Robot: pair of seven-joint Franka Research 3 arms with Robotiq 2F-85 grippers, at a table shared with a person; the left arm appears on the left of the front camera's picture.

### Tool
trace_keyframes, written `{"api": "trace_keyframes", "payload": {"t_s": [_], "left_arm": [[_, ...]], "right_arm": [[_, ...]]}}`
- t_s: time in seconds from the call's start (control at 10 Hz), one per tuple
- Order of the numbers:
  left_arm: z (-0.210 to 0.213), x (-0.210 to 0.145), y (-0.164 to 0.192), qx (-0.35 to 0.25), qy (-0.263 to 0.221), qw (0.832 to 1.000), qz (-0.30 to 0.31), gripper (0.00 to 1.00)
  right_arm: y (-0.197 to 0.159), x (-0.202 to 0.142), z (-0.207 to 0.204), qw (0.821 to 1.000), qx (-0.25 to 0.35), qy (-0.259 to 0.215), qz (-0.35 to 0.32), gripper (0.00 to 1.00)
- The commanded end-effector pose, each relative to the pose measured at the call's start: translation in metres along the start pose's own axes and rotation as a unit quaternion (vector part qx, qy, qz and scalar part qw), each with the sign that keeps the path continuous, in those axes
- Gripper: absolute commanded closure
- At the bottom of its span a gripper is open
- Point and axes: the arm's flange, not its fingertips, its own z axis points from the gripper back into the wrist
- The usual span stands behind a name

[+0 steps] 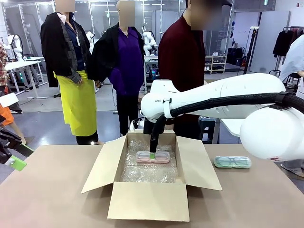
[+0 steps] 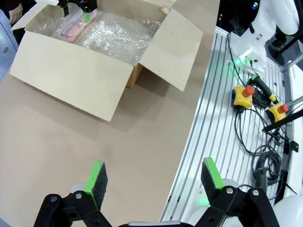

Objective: Pack the glasses set securely to prepare it for shipping.
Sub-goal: Put the Glasses case from the right side of the table into the Package Box.

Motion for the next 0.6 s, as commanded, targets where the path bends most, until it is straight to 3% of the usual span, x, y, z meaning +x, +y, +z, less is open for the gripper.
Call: {"api": "trace_keyframes", "payload": {"t_s": [0.0,0.5], "left_arm": [[0.0034,0.0005,0.0006,-0.009,-0.009,1.000,-0.010,0.00],[0.0034,0.0005,0.0006,-0.009,-0.009,1.000,-0.010,0.00]], "right_arm": [[0.0008,0.0019,0.0004,1.000,-0.002,-0.001,0.001,0.00],[0.0000,0.0000,0.0000,1.000,0.000,0.000,0.000,0.00]]}}
